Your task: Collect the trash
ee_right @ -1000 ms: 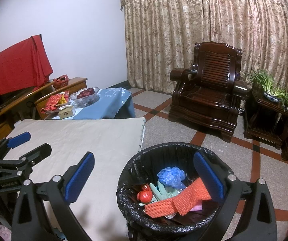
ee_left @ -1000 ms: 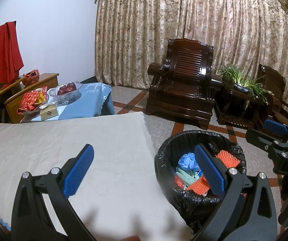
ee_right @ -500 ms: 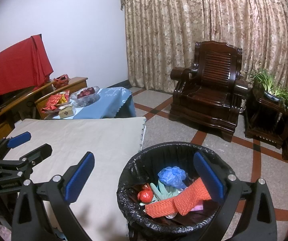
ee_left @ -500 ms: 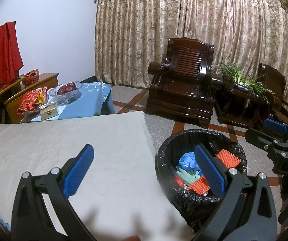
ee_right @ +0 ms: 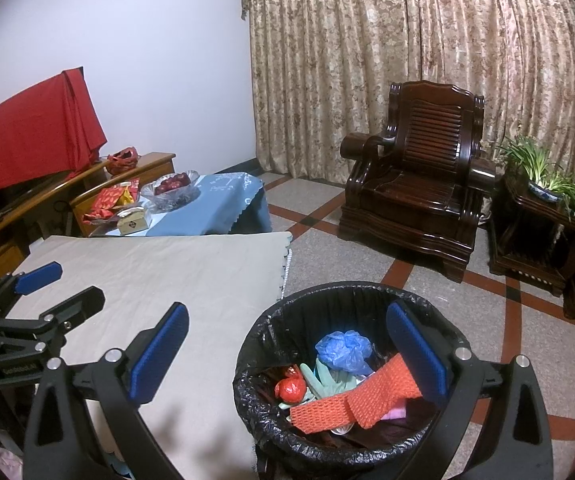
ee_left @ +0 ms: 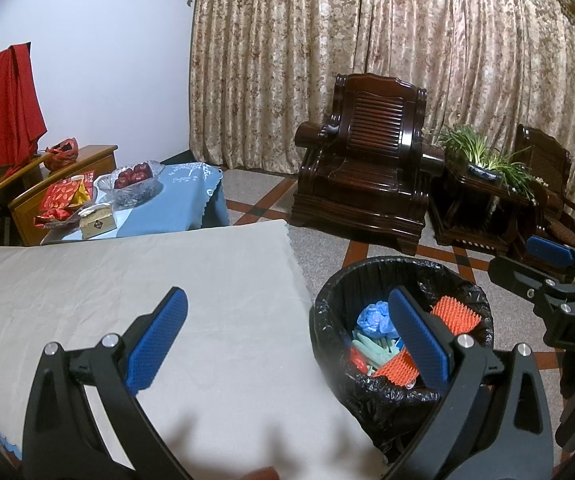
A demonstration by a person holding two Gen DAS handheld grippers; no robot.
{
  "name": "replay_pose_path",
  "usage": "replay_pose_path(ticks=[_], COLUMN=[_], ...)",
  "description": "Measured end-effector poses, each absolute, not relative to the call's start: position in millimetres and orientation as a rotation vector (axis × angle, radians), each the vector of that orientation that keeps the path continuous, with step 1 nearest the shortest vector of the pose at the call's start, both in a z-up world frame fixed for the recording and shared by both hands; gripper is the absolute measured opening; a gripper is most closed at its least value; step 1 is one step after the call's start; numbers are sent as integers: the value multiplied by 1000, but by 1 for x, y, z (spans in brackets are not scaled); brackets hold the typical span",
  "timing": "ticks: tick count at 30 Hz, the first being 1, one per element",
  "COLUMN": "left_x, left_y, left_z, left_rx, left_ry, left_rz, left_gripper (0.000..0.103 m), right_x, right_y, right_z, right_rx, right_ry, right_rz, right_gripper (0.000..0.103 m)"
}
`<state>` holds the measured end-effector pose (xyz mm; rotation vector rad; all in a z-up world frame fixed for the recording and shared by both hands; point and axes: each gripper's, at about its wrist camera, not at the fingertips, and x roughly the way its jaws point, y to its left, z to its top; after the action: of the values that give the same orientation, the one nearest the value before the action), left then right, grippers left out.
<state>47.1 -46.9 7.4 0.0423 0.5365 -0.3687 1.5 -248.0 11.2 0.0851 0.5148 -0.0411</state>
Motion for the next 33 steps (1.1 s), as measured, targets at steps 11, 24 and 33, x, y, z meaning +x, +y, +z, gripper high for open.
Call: replay_pose_path(ticks=[11,24,33], left_x=[47,47,48], left_y=[-47,-48,-47], left_z=[9,12,13], left_rx=[44,43,43], left_ry=[541,543,543], left_rz=[-370,-369,-367], left_gripper=[98,98,98], right_x=[2,1,1], right_y=[-247,-244,-244], right_z=[11,10,8], right_rx=[85,86,86], right_ry=[516,521,521], right_rz=[-41,-41,-40], right_gripper=[97,97,97])
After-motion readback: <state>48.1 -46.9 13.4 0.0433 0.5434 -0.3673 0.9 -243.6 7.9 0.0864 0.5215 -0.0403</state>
